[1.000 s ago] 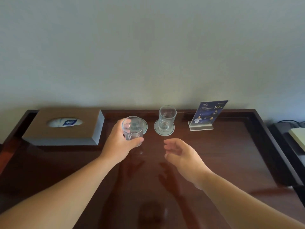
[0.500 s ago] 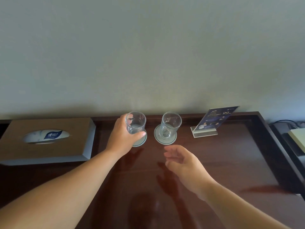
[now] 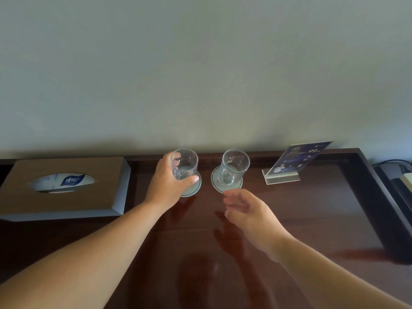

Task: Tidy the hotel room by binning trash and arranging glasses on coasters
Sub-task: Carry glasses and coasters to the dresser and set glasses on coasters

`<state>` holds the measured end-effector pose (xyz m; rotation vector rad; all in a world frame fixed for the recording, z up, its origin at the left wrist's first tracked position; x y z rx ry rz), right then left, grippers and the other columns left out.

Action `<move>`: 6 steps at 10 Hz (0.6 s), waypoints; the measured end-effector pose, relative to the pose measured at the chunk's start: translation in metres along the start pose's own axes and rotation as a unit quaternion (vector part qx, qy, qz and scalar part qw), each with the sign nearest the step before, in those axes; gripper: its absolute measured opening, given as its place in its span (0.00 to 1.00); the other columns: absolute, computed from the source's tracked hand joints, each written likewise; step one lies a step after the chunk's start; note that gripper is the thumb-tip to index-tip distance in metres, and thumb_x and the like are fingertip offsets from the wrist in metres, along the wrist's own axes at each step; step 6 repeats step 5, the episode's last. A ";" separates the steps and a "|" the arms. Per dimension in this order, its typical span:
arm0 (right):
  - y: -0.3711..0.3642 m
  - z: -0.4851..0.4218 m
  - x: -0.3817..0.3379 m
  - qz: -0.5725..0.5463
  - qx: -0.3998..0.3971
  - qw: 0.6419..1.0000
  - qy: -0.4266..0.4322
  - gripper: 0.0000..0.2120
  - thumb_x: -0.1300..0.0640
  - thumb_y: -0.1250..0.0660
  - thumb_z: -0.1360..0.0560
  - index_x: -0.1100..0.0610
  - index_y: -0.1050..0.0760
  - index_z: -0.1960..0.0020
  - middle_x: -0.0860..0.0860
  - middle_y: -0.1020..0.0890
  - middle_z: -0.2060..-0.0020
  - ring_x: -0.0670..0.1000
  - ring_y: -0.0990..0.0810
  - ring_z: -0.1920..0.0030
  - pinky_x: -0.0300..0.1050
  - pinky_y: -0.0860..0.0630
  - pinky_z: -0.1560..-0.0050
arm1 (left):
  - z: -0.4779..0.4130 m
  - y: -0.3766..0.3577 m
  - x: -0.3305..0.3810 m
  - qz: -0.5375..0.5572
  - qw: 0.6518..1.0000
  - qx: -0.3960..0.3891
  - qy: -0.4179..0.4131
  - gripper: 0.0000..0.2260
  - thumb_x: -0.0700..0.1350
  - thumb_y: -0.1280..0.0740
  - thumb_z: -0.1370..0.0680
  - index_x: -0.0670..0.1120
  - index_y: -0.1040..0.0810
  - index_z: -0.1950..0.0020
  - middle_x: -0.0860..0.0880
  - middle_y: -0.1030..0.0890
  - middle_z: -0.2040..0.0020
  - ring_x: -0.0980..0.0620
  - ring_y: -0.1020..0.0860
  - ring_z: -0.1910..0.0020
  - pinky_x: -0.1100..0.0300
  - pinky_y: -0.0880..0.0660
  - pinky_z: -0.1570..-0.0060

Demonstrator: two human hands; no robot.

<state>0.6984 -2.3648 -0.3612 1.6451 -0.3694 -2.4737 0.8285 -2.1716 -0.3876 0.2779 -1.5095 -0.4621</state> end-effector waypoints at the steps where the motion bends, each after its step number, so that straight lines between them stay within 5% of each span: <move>1: -0.001 -0.001 0.000 0.001 -0.002 1.000 0.000 0.18 0.62 0.30 0.28 0.42 0.24 0.45 0.42 0.18 0.49 0.37 0.21 0.48 0.38 0.26 0.44 | 0.001 -0.001 0.000 -0.003 1.000 -0.003 0.003 0.34 0.51 0.23 0.34 0.53 0.34 0.32 0.54 0.29 0.39 0.57 0.28 0.40 0.56 0.29 0.40; 4: 0.006 0.009 -0.008 0.005 -0.015 1.000 0.024 0.18 0.61 0.31 0.28 0.41 0.24 0.45 0.41 0.19 0.49 0.36 0.22 0.49 0.36 0.26 0.47 | 0.020 0.006 -0.011 -0.071 0.995 -0.025 0.060 0.38 0.52 0.25 0.33 0.55 0.41 0.27 0.53 0.36 0.38 0.56 0.29 0.45 0.59 0.32 0.47; 6: 0.015 0.019 -0.016 0.005 -0.017 0.999 0.039 0.18 0.62 0.31 0.28 0.41 0.24 0.45 0.43 0.19 0.49 0.39 0.21 0.48 0.40 0.24 0.46 | 0.044 0.015 -0.012 -0.102 0.991 -0.017 0.085 0.39 0.53 0.27 0.31 0.53 0.43 0.25 0.49 0.37 0.32 0.50 0.30 0.36 0.54 0.31 0.38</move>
Point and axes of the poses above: each hand's wrist, its own z-axis away from the middle knuckle, its own y-axis out of the back of the hand, x = y × z, the point moved 8 cm from there along -z, towards the middle knuckle
